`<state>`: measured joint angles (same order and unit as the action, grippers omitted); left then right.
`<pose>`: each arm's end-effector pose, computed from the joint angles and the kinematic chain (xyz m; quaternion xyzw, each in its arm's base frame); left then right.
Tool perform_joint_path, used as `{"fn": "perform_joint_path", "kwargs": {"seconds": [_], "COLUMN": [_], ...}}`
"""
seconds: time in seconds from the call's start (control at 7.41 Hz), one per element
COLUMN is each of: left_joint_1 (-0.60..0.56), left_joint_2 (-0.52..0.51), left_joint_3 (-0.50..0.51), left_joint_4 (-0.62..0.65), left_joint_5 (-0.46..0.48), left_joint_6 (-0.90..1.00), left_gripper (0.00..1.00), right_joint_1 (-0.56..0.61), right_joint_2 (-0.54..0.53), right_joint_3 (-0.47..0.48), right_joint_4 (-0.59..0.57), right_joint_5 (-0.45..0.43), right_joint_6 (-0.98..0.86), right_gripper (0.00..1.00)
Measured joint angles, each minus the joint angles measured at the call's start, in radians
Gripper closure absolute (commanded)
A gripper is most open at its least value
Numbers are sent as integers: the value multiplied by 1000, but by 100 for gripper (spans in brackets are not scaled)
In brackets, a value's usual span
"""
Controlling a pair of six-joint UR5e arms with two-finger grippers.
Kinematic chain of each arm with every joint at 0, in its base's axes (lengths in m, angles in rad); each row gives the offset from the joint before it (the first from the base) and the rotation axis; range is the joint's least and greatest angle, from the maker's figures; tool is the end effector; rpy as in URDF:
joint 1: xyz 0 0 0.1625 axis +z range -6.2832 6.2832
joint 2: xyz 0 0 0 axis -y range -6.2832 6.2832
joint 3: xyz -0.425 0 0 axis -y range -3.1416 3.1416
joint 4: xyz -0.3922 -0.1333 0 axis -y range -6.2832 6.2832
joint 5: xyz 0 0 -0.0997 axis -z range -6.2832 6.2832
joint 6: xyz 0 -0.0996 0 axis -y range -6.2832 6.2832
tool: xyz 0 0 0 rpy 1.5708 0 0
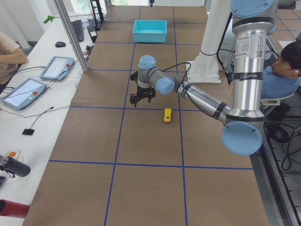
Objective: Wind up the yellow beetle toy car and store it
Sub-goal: 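Lower the left gripper onto the yellow beetle car and grip it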
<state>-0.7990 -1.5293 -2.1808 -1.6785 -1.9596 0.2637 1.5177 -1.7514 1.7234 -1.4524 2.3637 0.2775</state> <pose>0.2442 -0.3879 0.3855 0.2692 0.2582 0.5138 0.7726 0.0399 -0.4240 0.6522 -0.0224 -0.3874 0.0858 0.9177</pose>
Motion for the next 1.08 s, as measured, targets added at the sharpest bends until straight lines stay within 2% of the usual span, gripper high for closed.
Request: {"fn": "perform_joint_path", "kwargs": {"seconds": [0.27,0.54,0.81,1.08], "left_joint_1": [186,306,404,441], "left_joint_2": [9,-25,-142,-212], "left_joint_3": [-129,-175,-145,-70], "left_joint_4": [179,358,534,579], "left_joint_5": [158,234,254,267], "left_joint_6": [75,122,129,131], "left_gripper": [2,6,6,6], "right_joint_1": [0,-1,0,1], "right_joint_2": [-4,-4,-10,-16], "right_joint_3": [1,6,8,7], "right_joint_4": [2,4,3,5], "right_joint_5": [5,5,1,1], "right_joint_6": [-1,-1,-1,-1], "right_gripper": [0,0,0,0]}}
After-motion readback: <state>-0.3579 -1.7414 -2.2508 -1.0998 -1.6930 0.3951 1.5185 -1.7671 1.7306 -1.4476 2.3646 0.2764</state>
